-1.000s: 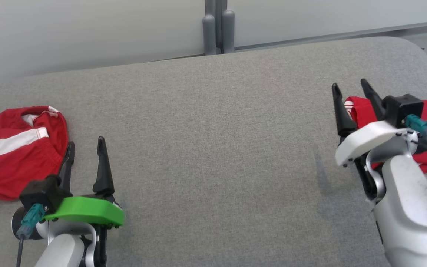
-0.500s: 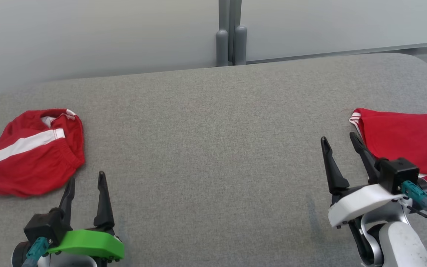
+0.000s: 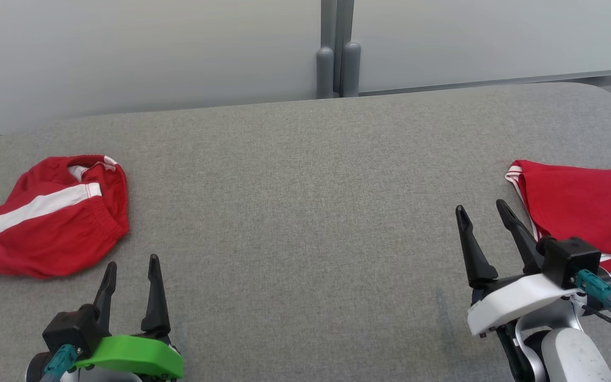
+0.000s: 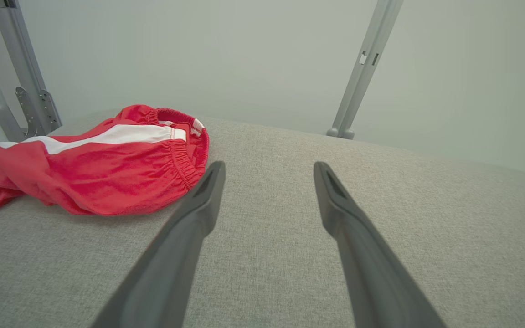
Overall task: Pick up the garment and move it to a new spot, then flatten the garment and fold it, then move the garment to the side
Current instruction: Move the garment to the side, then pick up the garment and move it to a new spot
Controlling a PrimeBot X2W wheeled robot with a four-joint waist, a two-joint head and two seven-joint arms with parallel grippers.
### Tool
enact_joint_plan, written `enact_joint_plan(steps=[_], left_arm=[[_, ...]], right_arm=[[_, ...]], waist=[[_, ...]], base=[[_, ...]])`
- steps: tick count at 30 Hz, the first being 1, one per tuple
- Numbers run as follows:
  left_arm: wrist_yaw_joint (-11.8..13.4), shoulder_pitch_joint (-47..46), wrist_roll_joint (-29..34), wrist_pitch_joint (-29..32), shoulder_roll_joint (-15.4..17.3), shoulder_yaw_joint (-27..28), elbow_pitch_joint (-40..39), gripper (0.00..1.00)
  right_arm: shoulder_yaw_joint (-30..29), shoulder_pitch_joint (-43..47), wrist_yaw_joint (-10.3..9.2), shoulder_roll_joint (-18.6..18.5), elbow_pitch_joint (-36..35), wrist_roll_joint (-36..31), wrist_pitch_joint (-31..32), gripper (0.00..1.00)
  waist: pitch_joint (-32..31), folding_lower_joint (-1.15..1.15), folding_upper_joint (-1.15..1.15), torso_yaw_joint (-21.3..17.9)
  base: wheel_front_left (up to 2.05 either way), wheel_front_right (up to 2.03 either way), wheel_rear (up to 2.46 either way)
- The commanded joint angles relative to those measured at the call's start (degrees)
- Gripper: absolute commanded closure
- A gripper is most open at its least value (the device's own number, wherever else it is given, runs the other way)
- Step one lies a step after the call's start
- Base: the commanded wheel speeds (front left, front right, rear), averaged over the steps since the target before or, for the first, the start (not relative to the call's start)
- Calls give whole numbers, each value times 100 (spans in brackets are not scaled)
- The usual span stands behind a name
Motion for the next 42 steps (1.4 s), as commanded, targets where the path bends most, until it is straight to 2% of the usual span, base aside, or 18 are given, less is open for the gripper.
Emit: enact_joint_plan(steps=[1, 21, 26, 31, 42], left_arm=[[-23, -53, -12, -16, -8, 17, 6, 0], [11, 59, -24, -6, 77, -3, 9, 0], [19, 52, -44, 10, 91, -3, 26, 0], [16, -32, -3, 6, 111, -1, -3, 0], [111, -79, 117, -12, 50, 131, -213, 0]], right_arm=[[3, 85, 1, -7, -24, 42, 0, 0], [-43, 213, 1, -7, -51, 62, 6, 0], [-48, 244, 1, -5, -103, 10, -7, 0], [4, 244, 1, -6, -142, -19, -31, 0], [6, 88, 1, -7, -369, -137, -22, 0]], waist=[[-8, 0, 62, 0], [-129, 0, 62, 66], [-153, 0, 62, 220], [-130, 0, 62, 583], [166, 0, 62, 2337]], base=[[0, 0, 0], [0, 0, 0], [0, 0, 0], [0, 0, 0], [0, 0, 0]])
